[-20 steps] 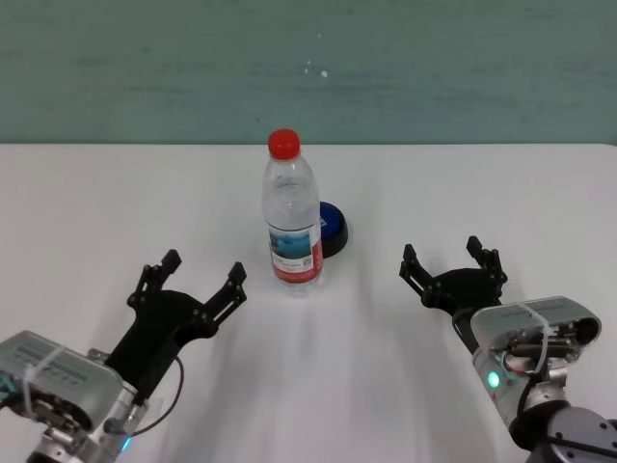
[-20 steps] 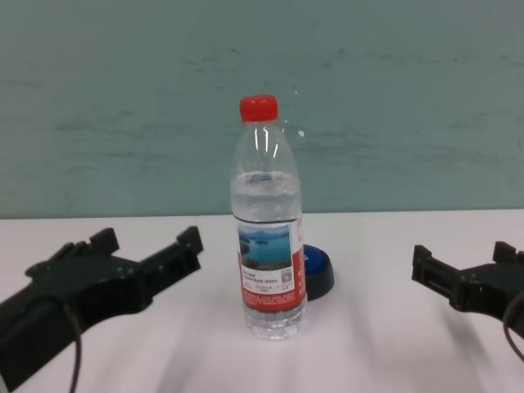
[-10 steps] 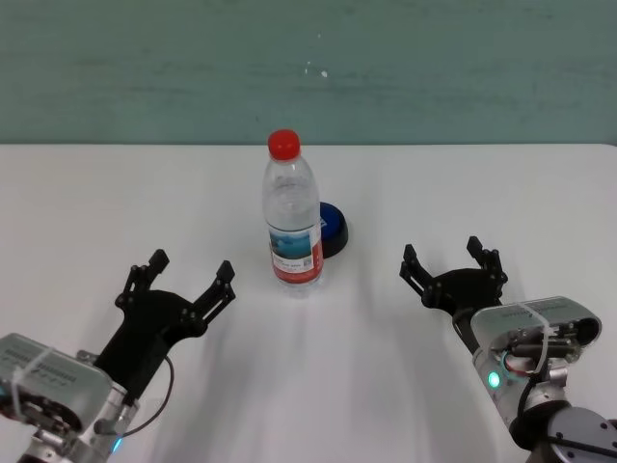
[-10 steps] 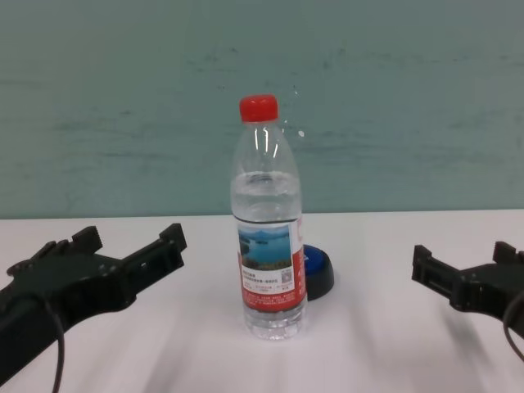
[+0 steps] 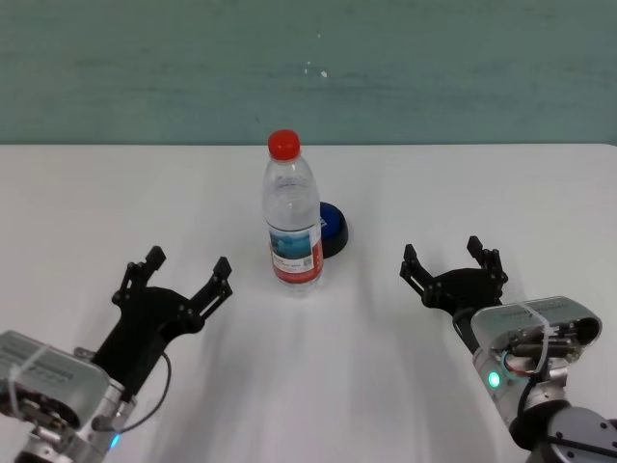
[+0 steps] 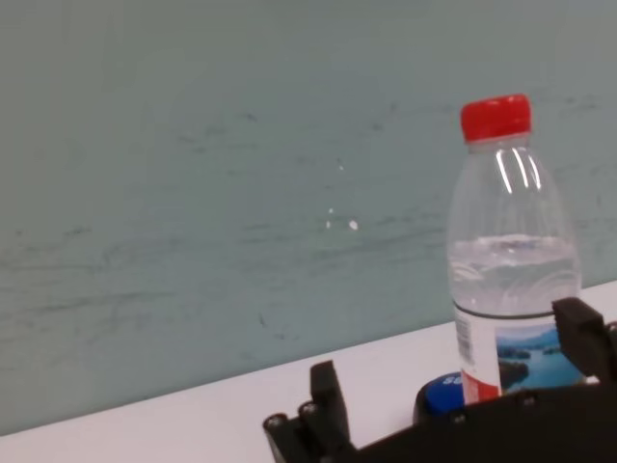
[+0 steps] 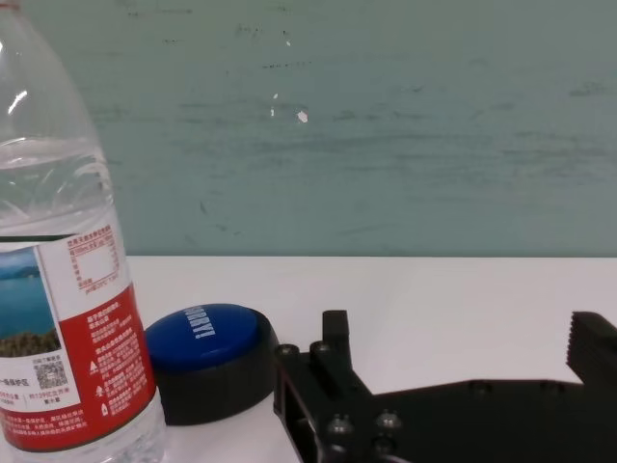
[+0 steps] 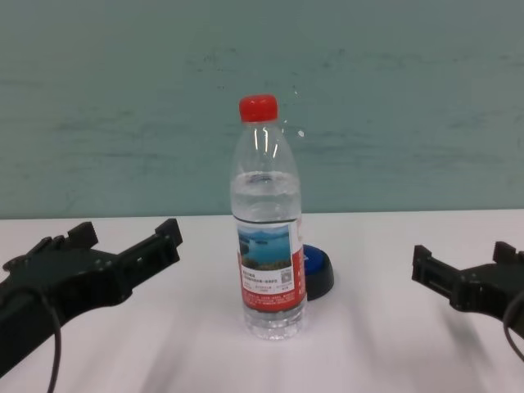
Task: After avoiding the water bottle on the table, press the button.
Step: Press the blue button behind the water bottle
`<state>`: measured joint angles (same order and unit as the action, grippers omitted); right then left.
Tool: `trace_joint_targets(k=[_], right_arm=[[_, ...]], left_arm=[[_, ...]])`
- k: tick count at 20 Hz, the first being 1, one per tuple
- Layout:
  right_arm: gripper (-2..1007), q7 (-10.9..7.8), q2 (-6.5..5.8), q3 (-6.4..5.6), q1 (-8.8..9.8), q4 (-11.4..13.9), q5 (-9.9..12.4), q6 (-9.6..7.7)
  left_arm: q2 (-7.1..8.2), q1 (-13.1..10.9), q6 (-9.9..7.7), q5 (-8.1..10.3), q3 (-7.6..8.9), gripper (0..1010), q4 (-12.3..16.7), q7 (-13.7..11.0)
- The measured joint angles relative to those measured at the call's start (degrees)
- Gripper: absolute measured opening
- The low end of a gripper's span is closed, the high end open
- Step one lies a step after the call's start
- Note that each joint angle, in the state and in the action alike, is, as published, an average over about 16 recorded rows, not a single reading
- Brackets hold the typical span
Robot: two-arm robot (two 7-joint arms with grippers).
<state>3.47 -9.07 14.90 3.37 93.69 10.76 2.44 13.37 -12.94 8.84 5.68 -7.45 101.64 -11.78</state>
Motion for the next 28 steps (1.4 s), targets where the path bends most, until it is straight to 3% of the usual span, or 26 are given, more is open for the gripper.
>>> trace_joint_targets(k=[12, 28], right_arm=[[1004, 0.00, 0.00, 0.00, 0.00, 0.0, 0.0, 0.00], [1004, 0.00, 0.00, 0.00, 0.00, 0.0, 0.0, 0.00]], left_arm=[[-0.05, 1.9, -0.45, -0.19, 0.44, 1010, -1.5, -0.1], [0.17, 7.6, -0.65, -0.31, 1.02, 1010, -7.3, -0.5]])
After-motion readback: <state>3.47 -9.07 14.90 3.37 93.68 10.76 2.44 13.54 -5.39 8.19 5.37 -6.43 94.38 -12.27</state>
